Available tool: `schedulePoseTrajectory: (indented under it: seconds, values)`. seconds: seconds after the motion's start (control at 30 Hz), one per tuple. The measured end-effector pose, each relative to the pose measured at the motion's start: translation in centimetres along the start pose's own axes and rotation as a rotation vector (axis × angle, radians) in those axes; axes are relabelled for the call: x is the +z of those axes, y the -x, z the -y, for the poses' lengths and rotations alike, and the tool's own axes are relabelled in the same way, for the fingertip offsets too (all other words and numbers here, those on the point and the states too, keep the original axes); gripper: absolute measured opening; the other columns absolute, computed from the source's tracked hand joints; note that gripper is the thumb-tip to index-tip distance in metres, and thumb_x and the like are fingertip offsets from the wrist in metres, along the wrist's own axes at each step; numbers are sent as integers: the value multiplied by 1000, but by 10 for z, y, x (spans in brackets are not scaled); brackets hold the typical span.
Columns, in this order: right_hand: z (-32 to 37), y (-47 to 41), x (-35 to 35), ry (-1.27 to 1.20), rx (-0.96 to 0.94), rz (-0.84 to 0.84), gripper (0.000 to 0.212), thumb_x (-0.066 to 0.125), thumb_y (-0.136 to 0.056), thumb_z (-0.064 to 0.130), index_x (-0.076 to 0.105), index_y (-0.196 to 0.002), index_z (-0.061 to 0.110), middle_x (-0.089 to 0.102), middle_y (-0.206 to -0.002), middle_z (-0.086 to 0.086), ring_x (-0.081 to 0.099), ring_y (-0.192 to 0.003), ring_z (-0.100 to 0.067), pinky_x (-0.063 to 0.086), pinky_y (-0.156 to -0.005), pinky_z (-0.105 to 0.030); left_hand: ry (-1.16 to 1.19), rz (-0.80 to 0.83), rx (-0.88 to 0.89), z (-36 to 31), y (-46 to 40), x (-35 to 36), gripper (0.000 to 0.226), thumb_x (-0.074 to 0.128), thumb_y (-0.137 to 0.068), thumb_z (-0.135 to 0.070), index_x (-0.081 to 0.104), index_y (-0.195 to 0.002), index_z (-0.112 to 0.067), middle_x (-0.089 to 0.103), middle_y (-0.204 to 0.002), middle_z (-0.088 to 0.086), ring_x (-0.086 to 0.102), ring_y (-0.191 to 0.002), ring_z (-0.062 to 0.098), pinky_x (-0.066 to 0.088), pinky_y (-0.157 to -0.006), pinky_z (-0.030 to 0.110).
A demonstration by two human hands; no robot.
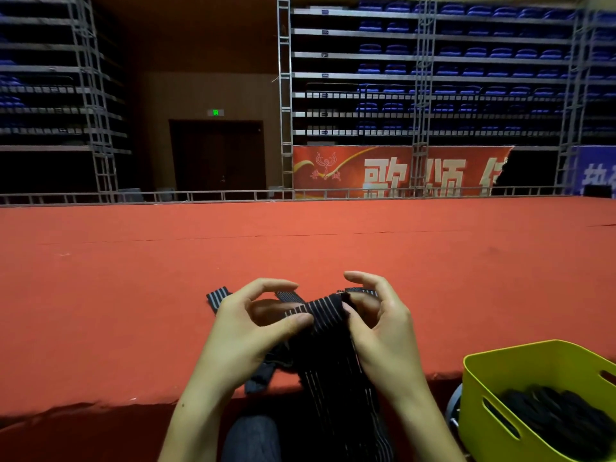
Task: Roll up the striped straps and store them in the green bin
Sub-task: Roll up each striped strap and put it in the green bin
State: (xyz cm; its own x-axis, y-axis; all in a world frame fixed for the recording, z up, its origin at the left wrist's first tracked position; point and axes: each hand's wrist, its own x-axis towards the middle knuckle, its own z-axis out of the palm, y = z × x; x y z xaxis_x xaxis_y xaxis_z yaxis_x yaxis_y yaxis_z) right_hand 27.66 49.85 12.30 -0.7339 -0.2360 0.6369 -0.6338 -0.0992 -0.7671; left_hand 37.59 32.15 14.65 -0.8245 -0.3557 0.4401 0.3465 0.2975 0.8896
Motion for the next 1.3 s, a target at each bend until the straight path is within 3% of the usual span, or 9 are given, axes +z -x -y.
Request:
schedulePoseTrajectory:
  seconds: [0.13,0.23,0.33,0.43,0.53,0.67,0.9,1.17,1.3]
  values:
    - [-1,1,0,7,16,-6,39,74,-98,7,63,-125,33,82,-97,13,77,-101,-9,60,-95,-42,-112,-35,49,4,-3,0,32,94,-77,-16,80,-105,-21,84,-94,1,80,-92,14,60,-81,27]
    - [-2,1,0,6,25,-17,38,75,-98,9,64,-124,33,82,-96,12,78,-99,-9,60,-94,-45,-130,-121,138,5,-2,2,13,90,-84,-9,85,-91,-18,84,-90,-1,80,-90,18,63,-84,40]
    - [-3,2,0,6,46,-7,37,77,-97,11,64,-124,34,83,-94,10,78,-95,-9,62,-91,-47,-117,-176,168,7,-3,4,9,89,-85,-10,87,-85,-19,83,-85,-1,80,-87,21,62,-85,44]
    - [-4,2,1,-8,58,17,37,77,-98,9,64,-124,32,83,-94,8,79,-93,-11,63,-90,-49,-55,-255,181,9,-2,5,7,87,-86,-9,87,-86,-16,83,-86,0,81,-87,20,63,-82,39]
    - [-4,1,4,-43,66,49,34,78,-98,11,65,-124,29,84,-95,6,80,-94,-14,64,-91,-50,-11,-342,198,11,-1,9,6,86,-88,-9,85,-85,-15,83,-83,1,79,-79,13,60,-74,24]
    - [-7,-1,2,-67,71,-14,28,80,-96,14,70,-117,30,83,-95,4,81,-93,-16,62,-93,-55,13,-406,193,13,-4,7,7,81,-93,-11,81,-86,-13,81,-83,1,73,-75,7,57,-70,19]
    - [-10,-9,-12,-44,30,-207,25,82,-95,20,72,-114,32,83,-92,6,79,-97,-18,59,-96,-58,159,-272,63,10,-4,-3,17,73,-99,-17,71,-95,-1,79,-77,18,72,-71,17,58,-70,23]
    - [13,-7,-4,-119,-47,-63,32,82,-93,9,73,-119,26,83,-100,3,80,-99,-17,63,-91,-52,200,-247,25,7,-4,6,22,75,-99,-14,69,-93,6,78,-75,22,70,-63,22,56,-60,22]
    - [12,-8,-3,-125,-56,-82,33,85,-90,7,74,-116,25,83,-98,3,80,-96,-17,63,-90,-52,168,-271,47,6,-6,2,23,77,-98,-15,70,-87,4,76,-70,20,65,-60,21,53,-58,23]
